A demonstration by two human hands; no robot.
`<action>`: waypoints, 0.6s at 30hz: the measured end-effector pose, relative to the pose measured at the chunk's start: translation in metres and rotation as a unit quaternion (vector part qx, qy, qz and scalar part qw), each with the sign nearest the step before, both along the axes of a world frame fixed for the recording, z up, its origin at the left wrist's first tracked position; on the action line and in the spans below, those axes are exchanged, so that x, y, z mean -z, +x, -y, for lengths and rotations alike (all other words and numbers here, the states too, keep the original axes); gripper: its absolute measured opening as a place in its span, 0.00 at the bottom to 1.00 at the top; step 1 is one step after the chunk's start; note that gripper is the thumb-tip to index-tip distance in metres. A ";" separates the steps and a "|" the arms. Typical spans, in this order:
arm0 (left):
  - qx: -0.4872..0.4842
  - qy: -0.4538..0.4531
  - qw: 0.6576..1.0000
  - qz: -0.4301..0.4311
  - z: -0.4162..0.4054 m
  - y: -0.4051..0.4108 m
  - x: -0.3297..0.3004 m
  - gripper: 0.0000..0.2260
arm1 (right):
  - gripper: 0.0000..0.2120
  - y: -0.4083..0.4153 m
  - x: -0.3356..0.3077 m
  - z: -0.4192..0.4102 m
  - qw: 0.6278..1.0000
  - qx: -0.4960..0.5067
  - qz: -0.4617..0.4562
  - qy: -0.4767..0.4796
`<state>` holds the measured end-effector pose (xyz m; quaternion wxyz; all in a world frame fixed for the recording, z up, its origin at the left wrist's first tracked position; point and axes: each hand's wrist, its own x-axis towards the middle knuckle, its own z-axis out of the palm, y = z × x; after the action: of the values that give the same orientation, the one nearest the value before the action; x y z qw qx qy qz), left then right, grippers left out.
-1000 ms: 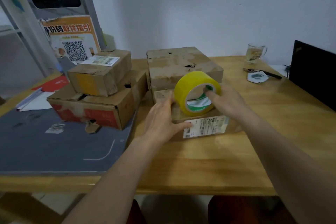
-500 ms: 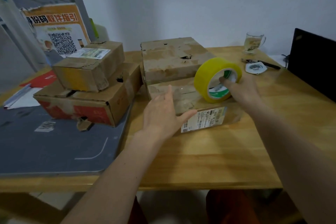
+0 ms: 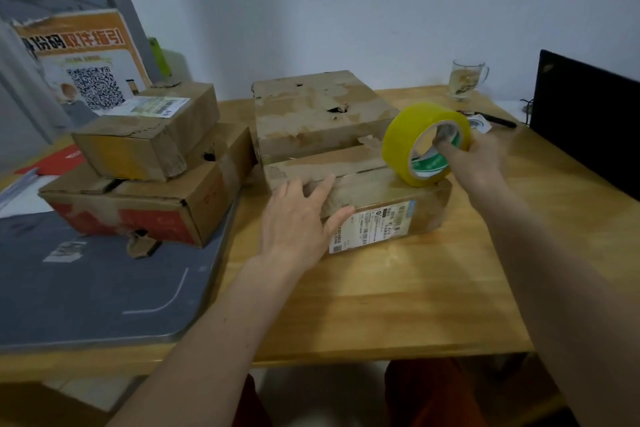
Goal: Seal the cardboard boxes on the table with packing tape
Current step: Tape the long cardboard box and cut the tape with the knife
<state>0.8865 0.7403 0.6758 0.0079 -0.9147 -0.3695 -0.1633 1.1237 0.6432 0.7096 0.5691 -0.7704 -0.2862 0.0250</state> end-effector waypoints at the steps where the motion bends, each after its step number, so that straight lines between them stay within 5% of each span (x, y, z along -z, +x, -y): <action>1: -0.001 -0.006 1.000 -0.009 0.001 0.002 -0.002 0.36 | 0.07 -0.001 0.002 0.000 1.000 -0.008 -0.013 0.001; 5: -0.029 -0.005 0.998 -0.052 0.004 0.022 -0.018 0.35 | 0.12 -0.002 0.004 -0.001 1.000 -0.020 -0.006 0.009; 8: 0.046 -0.026 0.999 0.004 0.002 0.041 -0.025 0.34 | 0.15 -0.002 0.006 -0.002 1.000 -0.016 -0.015 0.013; 12: 0.128 -0.256 0.950 0.126 -0.001 0.053 -0.026 0.38 | 0.15 0.001 0.009 -0.004 1.000 -0.018 -0.016 0.020; 15: 0.137 -0.318 0.923 0.168 -0.006 0.058 -0.028 0.37 | 0.14 0.003 0.011 -0.006 0.999 -0.016 -0.011 0.027; 18: 0.138 -0.456 0.856 0.203 -0.013 0.059 -0.039 0.31 | 0.14 0.003 0.012 -0.007 0.999 -0.023 -0.007 0.029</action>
<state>0.9459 0.7535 0.7144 -0.5076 -0.8043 -0.2658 -0.1577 1.1271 0.6500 0.6980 0.5927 -0.7466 -0.3001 0.0355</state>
